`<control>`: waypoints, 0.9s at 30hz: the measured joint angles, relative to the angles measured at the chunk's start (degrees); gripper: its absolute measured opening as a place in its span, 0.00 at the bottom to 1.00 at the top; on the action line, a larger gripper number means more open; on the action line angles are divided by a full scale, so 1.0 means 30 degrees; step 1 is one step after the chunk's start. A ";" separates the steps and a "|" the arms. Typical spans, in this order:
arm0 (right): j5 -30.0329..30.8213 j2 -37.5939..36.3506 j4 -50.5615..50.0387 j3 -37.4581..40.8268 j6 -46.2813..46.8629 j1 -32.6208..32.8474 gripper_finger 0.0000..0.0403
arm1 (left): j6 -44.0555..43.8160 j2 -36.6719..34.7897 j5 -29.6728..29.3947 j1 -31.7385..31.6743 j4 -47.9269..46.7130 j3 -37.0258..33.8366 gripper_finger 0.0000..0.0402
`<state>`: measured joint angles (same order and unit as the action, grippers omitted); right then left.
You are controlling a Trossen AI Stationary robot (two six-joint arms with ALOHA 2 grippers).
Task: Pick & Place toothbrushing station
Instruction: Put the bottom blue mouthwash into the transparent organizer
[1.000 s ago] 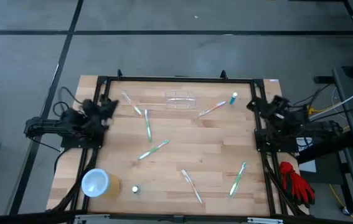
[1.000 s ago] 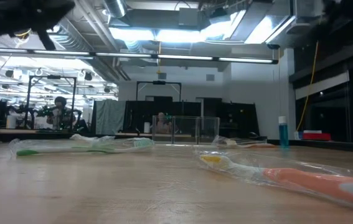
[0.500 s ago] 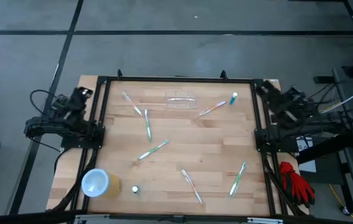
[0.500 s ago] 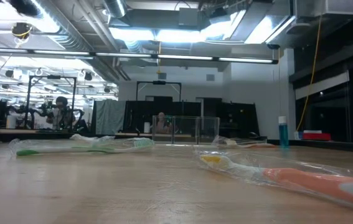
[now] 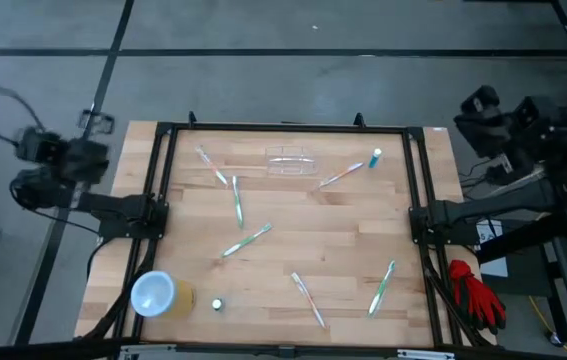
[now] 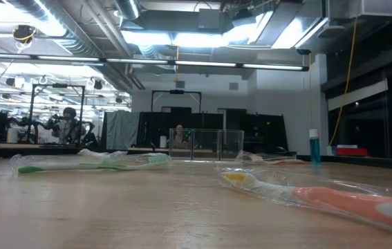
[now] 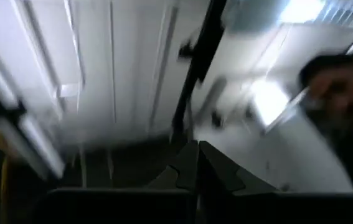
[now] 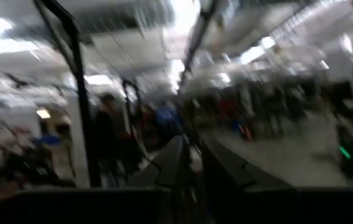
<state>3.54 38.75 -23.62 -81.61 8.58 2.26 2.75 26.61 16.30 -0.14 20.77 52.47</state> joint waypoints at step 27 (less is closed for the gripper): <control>0.2766 0.4363 -2.2132 -0.4659 0.9216 -0.0007 0.15 | -1.9780 0.5568 -0.2138 0.1432 -3.1346 0.3424 0.02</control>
<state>11.84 51.83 -90.02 -95.59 36.23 2.24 -56.59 43.32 9.89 4.15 -73.27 62.74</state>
